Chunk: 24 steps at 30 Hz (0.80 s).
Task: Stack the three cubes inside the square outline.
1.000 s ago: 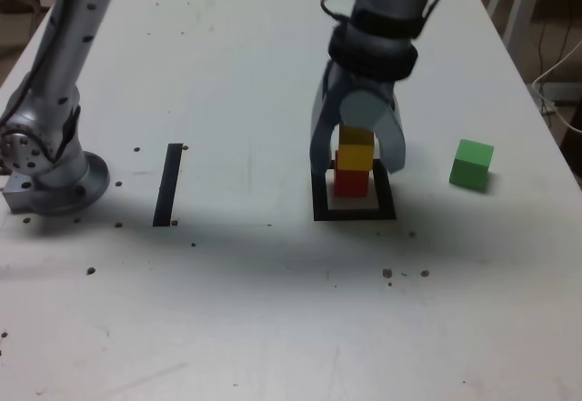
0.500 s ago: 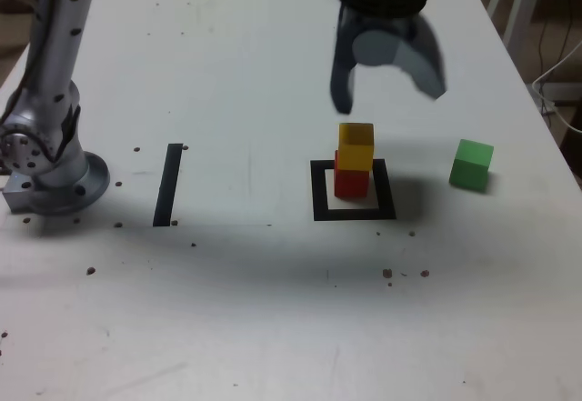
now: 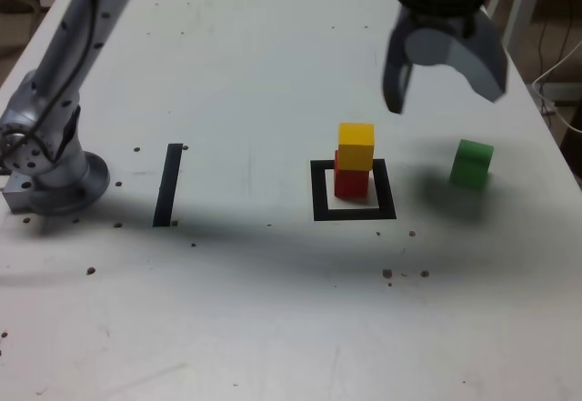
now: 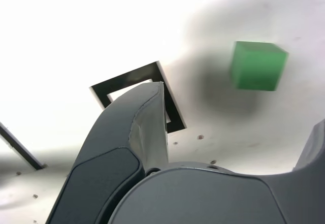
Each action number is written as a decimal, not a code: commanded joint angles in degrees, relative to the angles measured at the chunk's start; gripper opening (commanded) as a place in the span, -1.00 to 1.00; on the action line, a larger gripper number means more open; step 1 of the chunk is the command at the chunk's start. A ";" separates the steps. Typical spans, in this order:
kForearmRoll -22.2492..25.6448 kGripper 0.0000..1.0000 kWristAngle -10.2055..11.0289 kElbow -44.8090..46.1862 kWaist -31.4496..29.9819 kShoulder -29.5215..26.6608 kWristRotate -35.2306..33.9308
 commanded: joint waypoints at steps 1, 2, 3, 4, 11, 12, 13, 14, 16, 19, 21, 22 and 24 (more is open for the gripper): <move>0.73 0.99 -0.55 -1.72 0.04 1.66 0.58; 0.86 0.99 -0.89 -2.65 0.03 2.49 0.92; 0.98 0.99 -1.23 -3.53 0.04 3.31 1.23; 1.09 0.99 -1.53 -4.34 0.04 4.11 1.50; 1.23 0.98 -3.95 -7.65 0.04 8.39 2.84; 1.23 0.98 -4.35 -8.04 0.04 8.94 2.94; 1.23 0.98 -4.79 -8.45 0.04 9.54 3.06; 1.22 0.98 -5.25 -8.88 0.04 10.18 3.18; 1.20 0.97 -6.16 -9.67 0.05 11.52 3.42; 1.26 0.93 -7.37 -10.40 0.17 13.25 3.81; 1.51 0.83 -8.03 -10.54 0.32 14.15 4.00; 1.70 0.77 -8.20 -10.55 0.38 14.42 4.05; 2.15 0.62 -8.37 -10.55 0.47 14.86 4.11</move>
